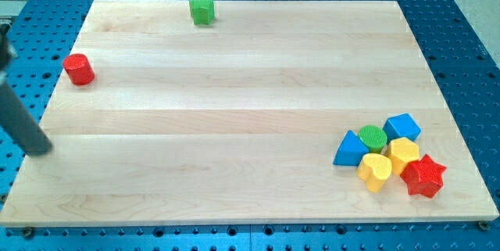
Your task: Move the red circle towards the left center of the board
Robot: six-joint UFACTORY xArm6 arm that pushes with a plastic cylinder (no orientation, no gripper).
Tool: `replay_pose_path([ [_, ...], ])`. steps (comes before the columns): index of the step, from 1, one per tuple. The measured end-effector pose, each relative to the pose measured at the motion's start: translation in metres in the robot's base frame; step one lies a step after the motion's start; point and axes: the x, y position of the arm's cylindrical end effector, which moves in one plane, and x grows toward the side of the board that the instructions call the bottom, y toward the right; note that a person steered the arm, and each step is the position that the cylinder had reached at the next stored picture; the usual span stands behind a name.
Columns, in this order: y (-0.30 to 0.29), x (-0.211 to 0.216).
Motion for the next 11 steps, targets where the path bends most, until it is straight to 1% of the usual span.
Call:
replay_pose_path([
  [1, -0.003, -0.003],
  [2, -0.003, -0.062],
  [3, -0.003, -0.131],
  [4, 0.052, -0.156],
  [5, 0.154, -0.122],
  [6, 0.144, -0.157],
  [7, 0.078, -0.186],
  [8, 0.033, -0.165],
  [9, 0.079, -0.131],
  [10, 0.121, -0.112],
  [11, 0.028, -0.136],
])
